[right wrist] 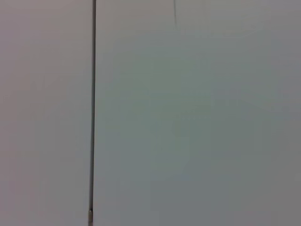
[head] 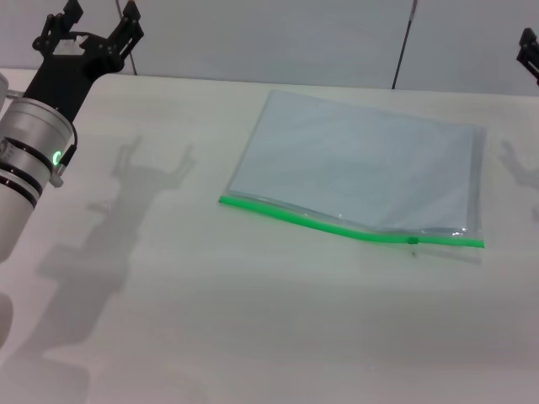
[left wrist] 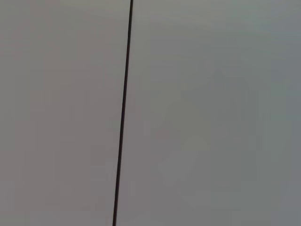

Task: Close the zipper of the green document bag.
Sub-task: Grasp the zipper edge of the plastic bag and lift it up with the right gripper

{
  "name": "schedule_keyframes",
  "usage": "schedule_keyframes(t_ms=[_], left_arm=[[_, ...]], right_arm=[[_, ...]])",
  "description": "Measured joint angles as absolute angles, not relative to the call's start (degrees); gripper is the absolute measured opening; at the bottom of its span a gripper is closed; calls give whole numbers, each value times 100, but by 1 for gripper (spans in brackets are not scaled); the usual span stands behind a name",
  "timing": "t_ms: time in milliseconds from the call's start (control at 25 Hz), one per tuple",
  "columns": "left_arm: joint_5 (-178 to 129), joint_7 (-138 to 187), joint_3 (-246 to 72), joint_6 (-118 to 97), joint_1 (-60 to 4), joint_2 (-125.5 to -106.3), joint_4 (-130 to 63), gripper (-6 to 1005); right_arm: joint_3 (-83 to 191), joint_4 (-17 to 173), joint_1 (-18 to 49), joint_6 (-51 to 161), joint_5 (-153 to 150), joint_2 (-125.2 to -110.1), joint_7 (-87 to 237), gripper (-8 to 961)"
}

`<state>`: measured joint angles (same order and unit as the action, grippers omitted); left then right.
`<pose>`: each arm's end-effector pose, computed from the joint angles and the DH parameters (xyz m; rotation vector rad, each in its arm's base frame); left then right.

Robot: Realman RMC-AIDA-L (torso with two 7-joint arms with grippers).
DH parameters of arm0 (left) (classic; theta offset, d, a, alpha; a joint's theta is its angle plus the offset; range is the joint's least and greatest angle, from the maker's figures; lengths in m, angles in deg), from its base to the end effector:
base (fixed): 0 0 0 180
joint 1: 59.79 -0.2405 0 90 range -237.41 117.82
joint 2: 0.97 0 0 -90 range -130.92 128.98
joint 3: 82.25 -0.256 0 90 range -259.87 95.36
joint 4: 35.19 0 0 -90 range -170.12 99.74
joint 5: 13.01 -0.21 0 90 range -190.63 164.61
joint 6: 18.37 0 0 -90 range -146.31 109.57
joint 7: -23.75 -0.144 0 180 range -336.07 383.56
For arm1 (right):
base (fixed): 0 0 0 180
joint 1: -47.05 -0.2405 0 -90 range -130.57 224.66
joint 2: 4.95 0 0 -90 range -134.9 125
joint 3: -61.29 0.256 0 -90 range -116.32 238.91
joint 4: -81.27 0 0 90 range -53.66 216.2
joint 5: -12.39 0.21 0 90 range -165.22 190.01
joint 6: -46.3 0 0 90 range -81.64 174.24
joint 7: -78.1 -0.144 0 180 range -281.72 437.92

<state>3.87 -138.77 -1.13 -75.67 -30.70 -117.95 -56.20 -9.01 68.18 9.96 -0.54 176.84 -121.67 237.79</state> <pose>-0.2728 0.3971 0.0232 -1.5787 -0.5074 -0.8986 0.2897 0.4297 0.0276 -1.6689 0.5372 0.6384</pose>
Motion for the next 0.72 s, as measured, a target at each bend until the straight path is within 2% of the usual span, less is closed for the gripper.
schedule_keyframes(t_ms=[720], left_arm=[[386,-13877,-113,-7558,-3070,-11795,-5611,889]], right_arm=[[-993,6818,996,-75,17684,-12163,23779,872]])
